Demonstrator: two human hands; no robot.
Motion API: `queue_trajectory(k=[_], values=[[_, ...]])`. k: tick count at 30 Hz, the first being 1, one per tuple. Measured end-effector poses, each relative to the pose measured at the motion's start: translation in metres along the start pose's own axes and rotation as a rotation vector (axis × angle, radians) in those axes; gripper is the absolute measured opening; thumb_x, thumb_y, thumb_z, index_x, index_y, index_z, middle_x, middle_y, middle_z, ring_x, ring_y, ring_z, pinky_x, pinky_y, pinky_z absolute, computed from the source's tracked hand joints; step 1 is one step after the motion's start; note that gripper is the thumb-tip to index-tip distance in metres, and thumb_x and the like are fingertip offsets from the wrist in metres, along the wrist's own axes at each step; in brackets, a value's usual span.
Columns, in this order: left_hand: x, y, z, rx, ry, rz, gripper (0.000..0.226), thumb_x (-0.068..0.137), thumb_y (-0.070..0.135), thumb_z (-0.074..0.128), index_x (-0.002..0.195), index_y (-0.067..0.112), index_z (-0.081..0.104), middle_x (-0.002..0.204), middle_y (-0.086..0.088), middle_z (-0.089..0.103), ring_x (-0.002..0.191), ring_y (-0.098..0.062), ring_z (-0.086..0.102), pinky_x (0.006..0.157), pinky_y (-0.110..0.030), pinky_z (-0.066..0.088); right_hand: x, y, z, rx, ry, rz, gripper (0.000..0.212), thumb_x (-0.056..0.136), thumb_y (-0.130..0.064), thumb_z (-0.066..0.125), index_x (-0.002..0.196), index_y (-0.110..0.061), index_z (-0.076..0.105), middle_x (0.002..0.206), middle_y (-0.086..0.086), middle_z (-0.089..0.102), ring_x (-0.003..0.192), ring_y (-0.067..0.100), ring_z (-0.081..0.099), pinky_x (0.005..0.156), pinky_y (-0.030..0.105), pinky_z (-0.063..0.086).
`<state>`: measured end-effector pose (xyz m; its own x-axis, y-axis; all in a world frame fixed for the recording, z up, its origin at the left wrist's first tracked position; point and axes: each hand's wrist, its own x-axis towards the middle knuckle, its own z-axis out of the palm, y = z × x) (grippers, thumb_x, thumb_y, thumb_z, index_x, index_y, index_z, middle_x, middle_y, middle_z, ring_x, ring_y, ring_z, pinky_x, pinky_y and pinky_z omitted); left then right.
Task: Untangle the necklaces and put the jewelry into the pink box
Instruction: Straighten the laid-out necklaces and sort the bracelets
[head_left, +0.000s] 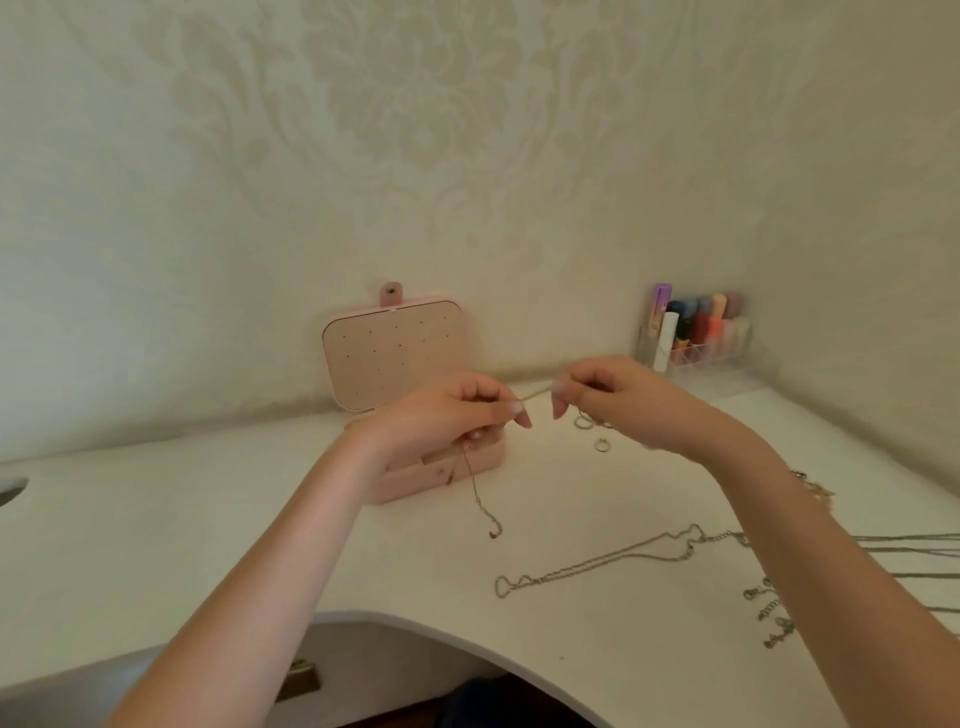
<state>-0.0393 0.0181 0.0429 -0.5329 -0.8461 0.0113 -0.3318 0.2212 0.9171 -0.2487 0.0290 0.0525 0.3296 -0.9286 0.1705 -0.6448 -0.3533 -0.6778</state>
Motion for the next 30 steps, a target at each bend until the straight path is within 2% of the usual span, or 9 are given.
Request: queue_trajectory(k=[2,5,7,12,18,21,24,26,30], values=[[-0.002,-0.005,-0.014,-0.067,0.005,-0.015,0.018,0.096,0.013,0.051,0.089,0.012,0.068,0.069,0.0,0.051,0.054,-0.004,0.045,0.053,-0.013,0.039,0.009,0.002,-0.007,0.091,0.134,-0.024,0.024,0.096,-0.025,0.053,0.077,-0.022,0.068,0.067,0.0,0.054,0.063,0.009,0.048,0.063,0.026,0.041],[-0.003,-0.012,-0.027,-0.129,0.097,-0.023,0.014,0.094,0.005,0.053,0.092,0.006,0.067,0.082,-0.005,0.068,0.067,-0.008,0.063,0.066,-0.019,0.054,0.026,0.001,-0.011,0.114,0.209,-0.078,0.017,0.092,-0.018,0.059,0.079,-0.02,0.069,0.071,0.002,0.064,0.068,0.01,0.056,0.069,0.025,0.044],[-0.003,-0.015,-0.031,-0.086,0.175,-0.042,0.01,0.092,0.005,0.057,0.095,0.003,0.066,0.079,-0.002,0.072,0.071,-0.012,0.068,0.071,-0.024,0.057,0.038,-0.007,-0.009,0.087,0.261,-0.113,0.015,0.09,-0.017,0.061,0.078,-0.021,0.069,0.073,0.004,0.067,0.069,0.01,0.06,0.068,0.02,0.046],[0.0,-0.009,-0.038,-0.17,0.34,0.015,0.006,0.092,0.007,0.057,0.092,0.005,0.063,0.073,-0.005,0.072,0.067,-0.015,0.071,0.063,-0.026,0.059,0.065,-0.023,-0.003,0.195,0.422,-0.21,0.013,0.09,-0.015,0.061,0.08,-0.018,0.07,0.076,0.005,0.07,0.071,0.013,0.066,0.066,0.018,0.047],[0.003,0.0,-0.042,-0.24,0.417,0.083,0.012,0.093,0.005,0.056,0.085,0.011,0.062,0.072,-0.004,0.072,0.07,-0.016,0.071,0.069,-0.028,0.06,0.077,-0.023,0.005,0.306,0.463,-0.267,0.014,0.091,-0.011,0.059,0.083,-0.013,0.07,0.072,-0.01,0.066,0.069,0.01,0.066,0.075,0.028,0.053],[0.004,0.001,-0.044,-0.251,0.471,0.117,0.01,0.093,0.007,0.055,0.088,0.009,0.063,0.074,-0.005,0.072,0.072,-0.017,0.072,0.062,-0.023,0.057,0.079,-0.02,0.009,0.197,0.486,-0.306,0.016,0.091,-0.016,0.058,0.079,-0.019,0.069,0.071,-0.015,0.063,0.071,0.008,0.059,0.076,0.029,0.051],[0.007,0.001,-0.047,-0.258,0.513,0.132,0.01,0.094,0.008,0.055,0.091,0.009,0.064,0.077,-0.005,0.071,0.076,-0.017,0.072,0.063,-0.023,0.057,0.081,-0.017,0.011,0.215,0.422,-0.267,0.022,0.094,-0.02,0.055,0.073,-0.027,0.06,0.081,-0.012,0.066,0.082,0.018,0.061,0.079,0.038,0.054],[0.008,0.0,-0.048,-0.283,0.53,0.124,0.01,0.094,0.007,0.054,0.091,0.009,0.063,0.077,-0.004,0.072,0.075,-0.016,0.072,0.063,-0.022,0.057,0.082,-0.012,0.013,0.256,0.365,-0.194,0.023,0.096,-0.019,0.052,0.074,-0.024,0.056,0.083,-0.011,0.066,0.082,0.017,0.063,0.071,0.03,0.055],[0.005,-0.014,-0.045,-0.322,0.501,0.056,0.01,0.094,0.008,0.054,0.09,0.009,0.064,0.079,-0.006,0.072,0.079,-0.018,0.072,0.062,-0.022,0.057,0.082,-0.001,0.019,0.264,0.267,-0.104,0.024,0.097,-0.018,0.05,0.074,-0.02,0.056,0.079,0.002,0.069,0.064,0.013,0.063,0.054,0.015,0.045]])
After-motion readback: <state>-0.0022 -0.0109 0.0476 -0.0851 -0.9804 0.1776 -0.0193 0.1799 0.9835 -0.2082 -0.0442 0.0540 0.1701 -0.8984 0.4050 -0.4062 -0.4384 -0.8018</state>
